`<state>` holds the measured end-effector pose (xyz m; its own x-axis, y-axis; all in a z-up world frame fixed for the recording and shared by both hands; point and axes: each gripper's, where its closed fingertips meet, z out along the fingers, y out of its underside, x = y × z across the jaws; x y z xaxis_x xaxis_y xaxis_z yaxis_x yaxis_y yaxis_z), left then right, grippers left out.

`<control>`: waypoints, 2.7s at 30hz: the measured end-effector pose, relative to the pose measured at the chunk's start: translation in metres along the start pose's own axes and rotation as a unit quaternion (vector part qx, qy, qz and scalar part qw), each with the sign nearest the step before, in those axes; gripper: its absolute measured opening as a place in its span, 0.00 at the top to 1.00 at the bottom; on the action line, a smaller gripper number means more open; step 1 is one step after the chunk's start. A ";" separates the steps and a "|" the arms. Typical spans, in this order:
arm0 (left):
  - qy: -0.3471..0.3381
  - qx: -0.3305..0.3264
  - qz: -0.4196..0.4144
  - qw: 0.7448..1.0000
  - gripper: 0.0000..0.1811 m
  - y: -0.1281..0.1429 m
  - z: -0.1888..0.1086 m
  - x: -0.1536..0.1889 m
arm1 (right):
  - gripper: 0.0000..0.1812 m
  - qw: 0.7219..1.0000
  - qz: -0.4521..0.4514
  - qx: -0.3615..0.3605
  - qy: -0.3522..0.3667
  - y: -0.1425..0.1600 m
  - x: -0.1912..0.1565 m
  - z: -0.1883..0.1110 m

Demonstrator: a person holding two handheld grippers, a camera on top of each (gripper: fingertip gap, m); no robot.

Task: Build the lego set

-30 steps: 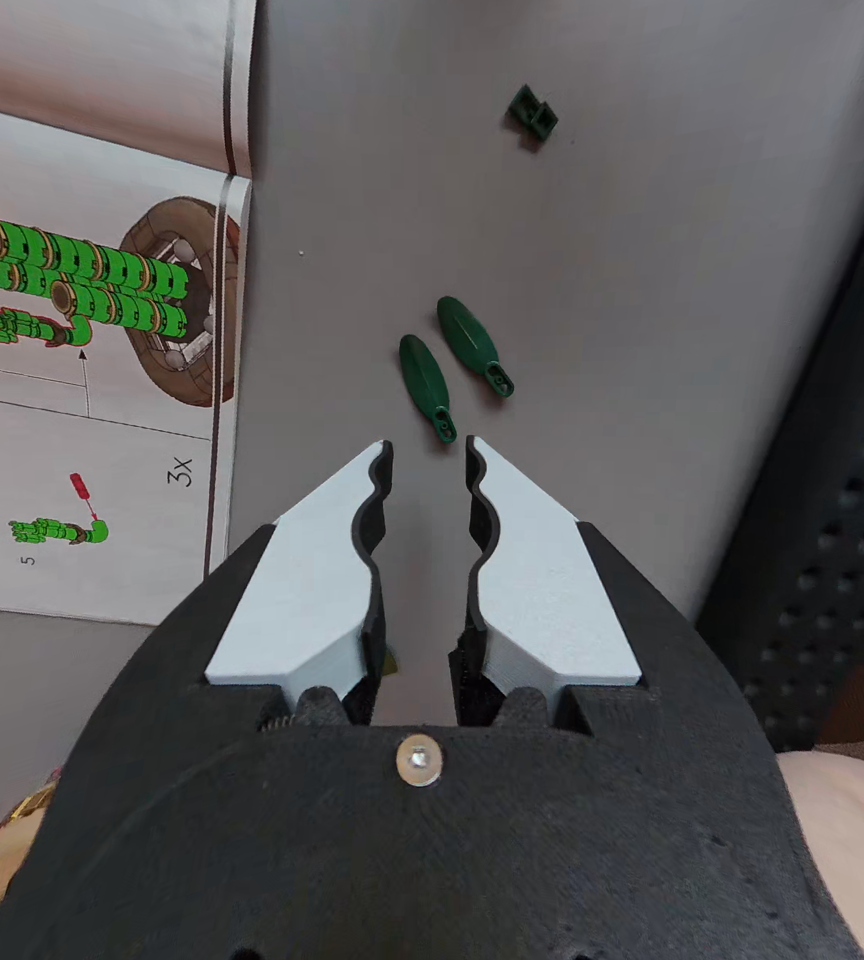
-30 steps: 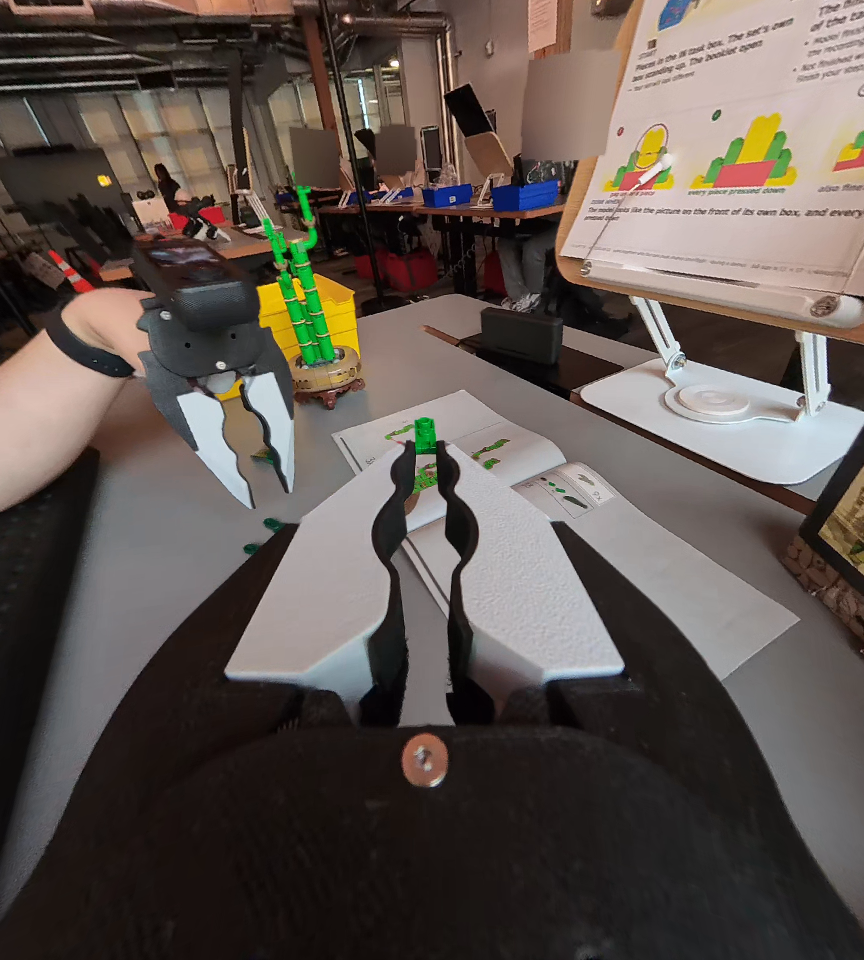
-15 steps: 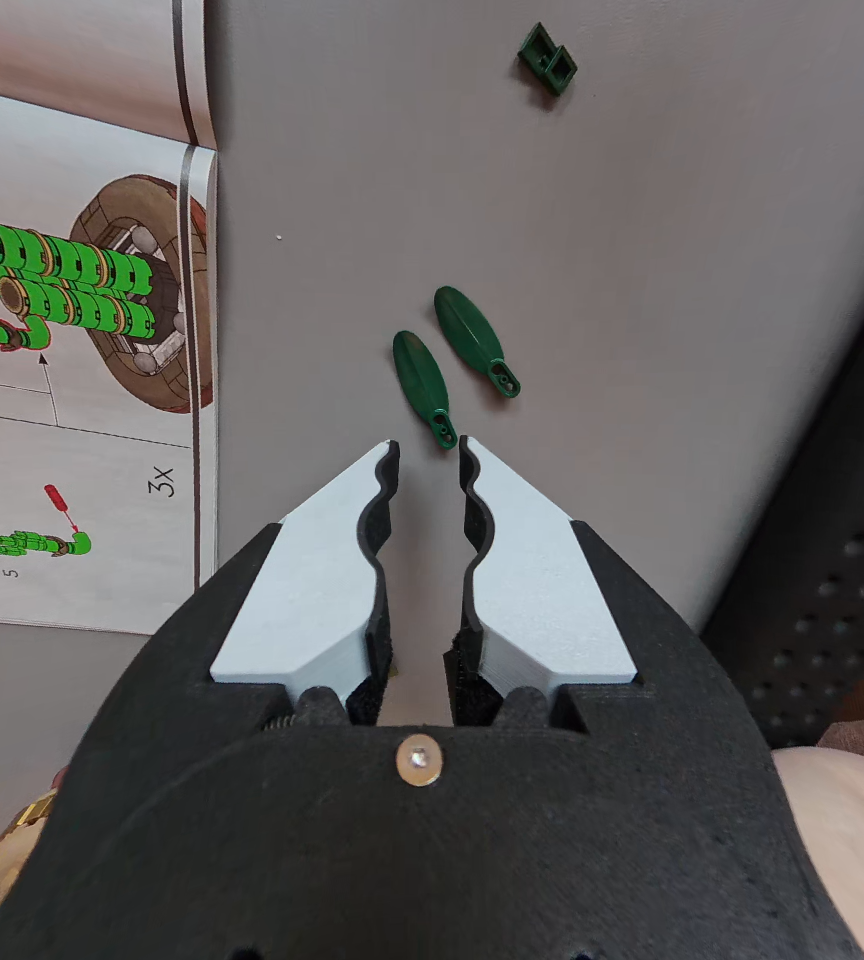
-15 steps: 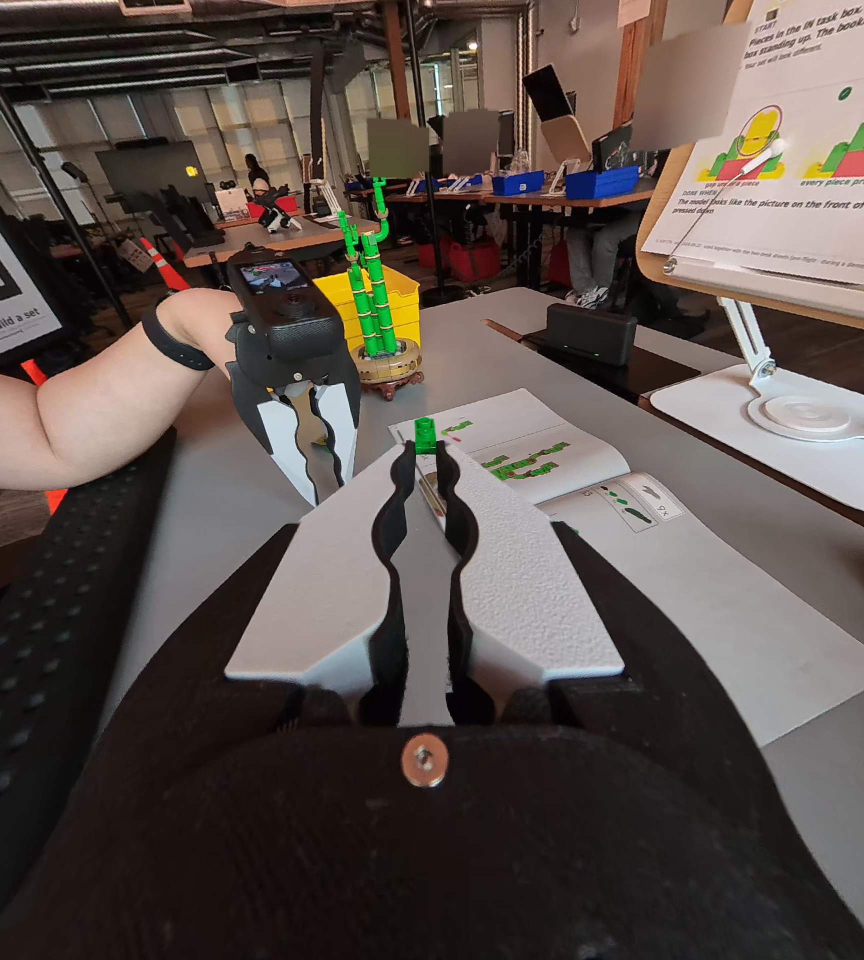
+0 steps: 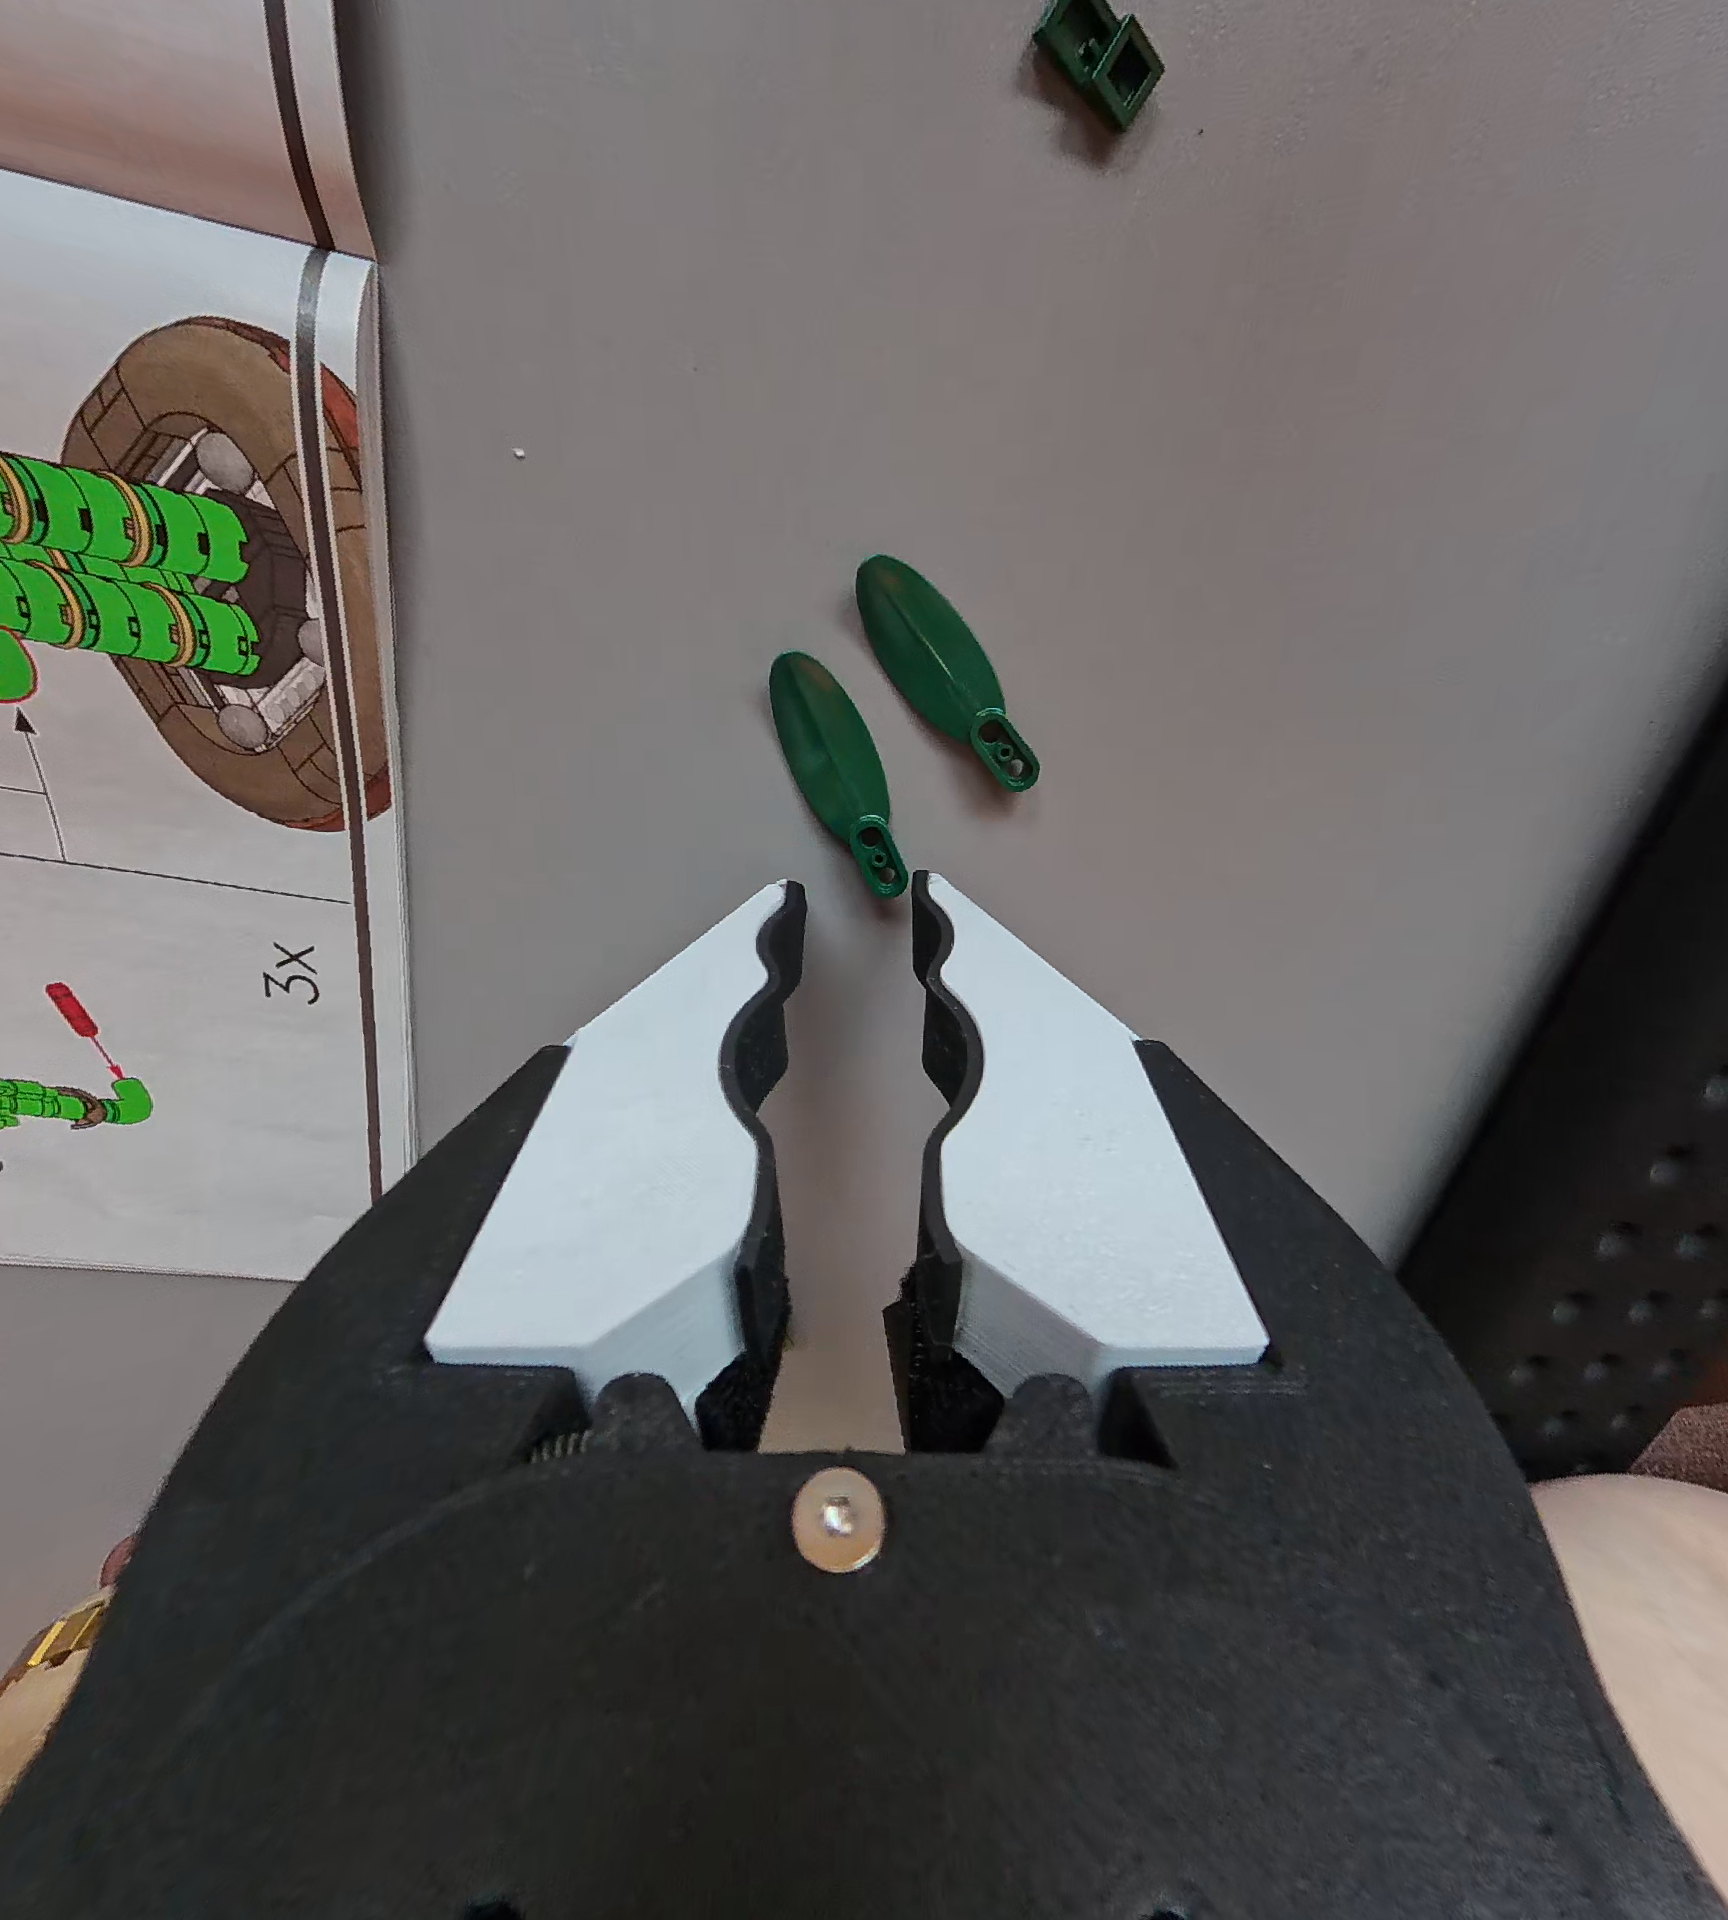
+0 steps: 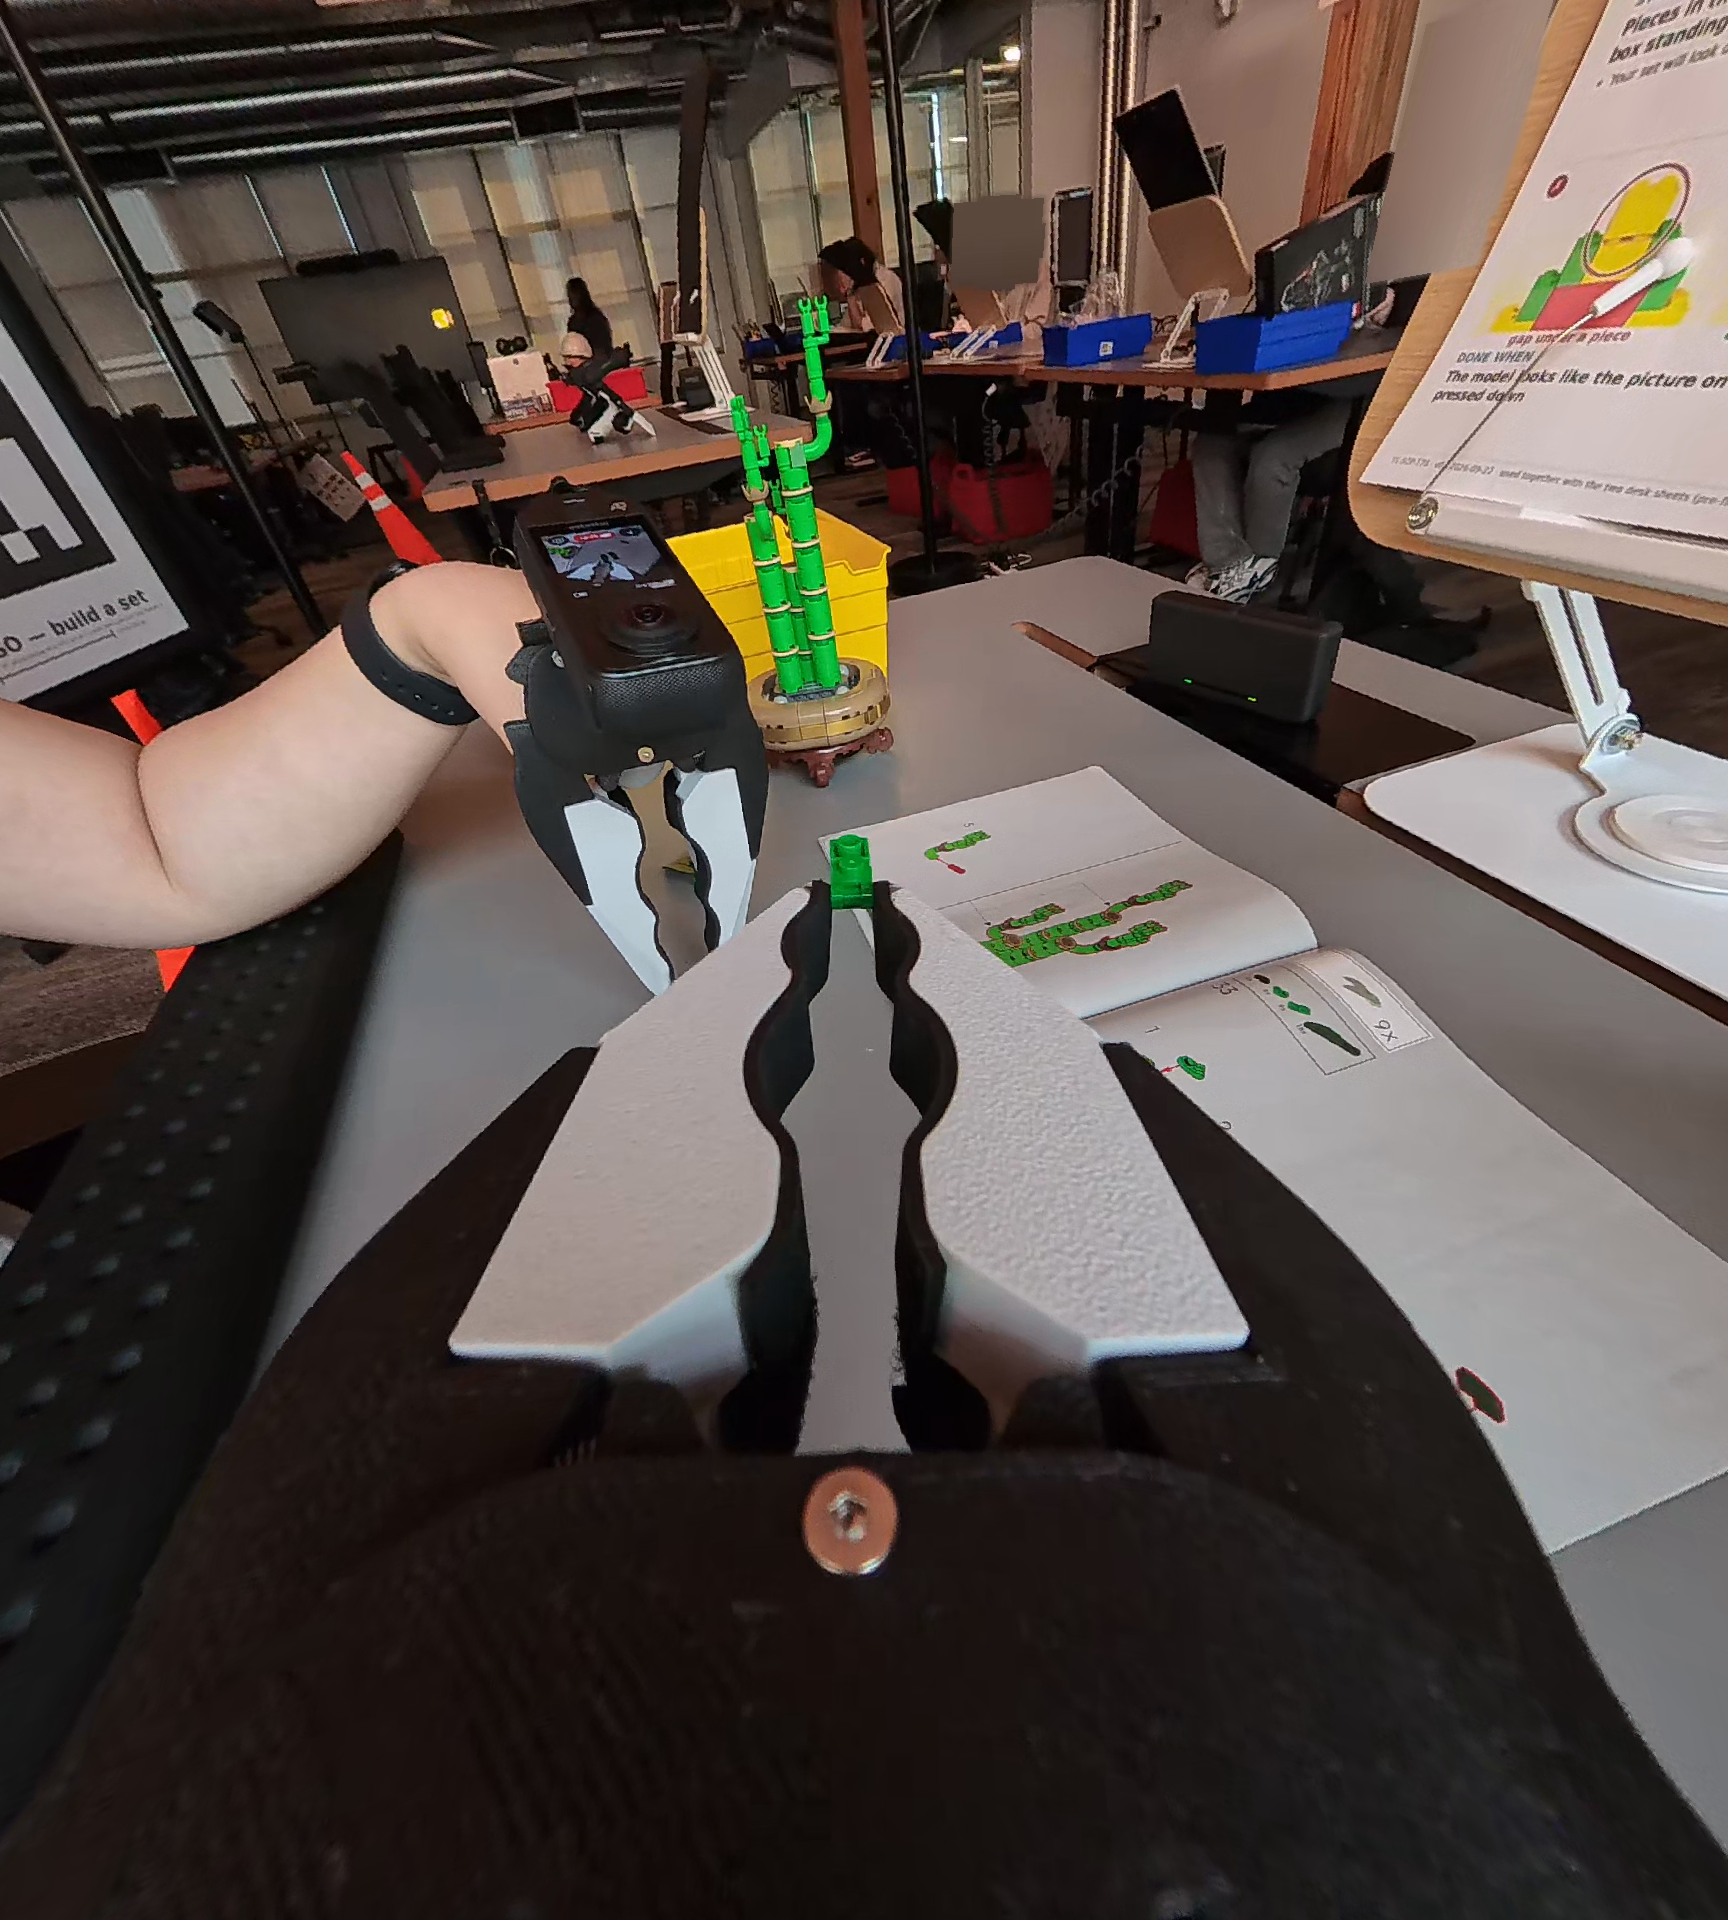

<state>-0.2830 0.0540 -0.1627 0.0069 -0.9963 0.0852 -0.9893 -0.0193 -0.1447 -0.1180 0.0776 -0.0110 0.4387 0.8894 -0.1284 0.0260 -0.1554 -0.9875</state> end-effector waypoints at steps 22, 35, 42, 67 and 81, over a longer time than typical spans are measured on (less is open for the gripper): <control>-0.002 -0.005 -0.001 1.000 0.92 0.003 0.000 -0.002 | 0.97 1.000 0.009 -0.010 -0.005 0.005 0.000 0.002; -0.009 0.001 0.005 1.000 0.93 0.001 -0.002 -0.004 | 0.97 1.000 0.012 -0.013 -0.008 0.006 -0.001 0.003; -0.017 0.005 0.007 1.000 0.93 0.001 -0.004 -0.007 | 0.97 1.000 0.013 -0.016 -0.007 0.007 0.000 0.003; 0.035 0.132 0.077 0.988 0.82 -0.044 0.003 -0.003 | 0.96 0.999 0.012 -0.034 -0.003 0.014 0.002 0.005; 0.023 0.131 0.100 0.986 0.89 -0.043 0.007 -0.002 | 0.97 0.999 0.010 -0.047 -0.005 0.018 0.002 0.007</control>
<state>-0.2394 0.0562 -0.1638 -0.1972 -0.9776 0.0733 -0.8982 0.1502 -0.4132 -0.1230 0.0790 -0.0298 0.4318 0.8894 -0.1502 0.1017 -0.2134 -0.9717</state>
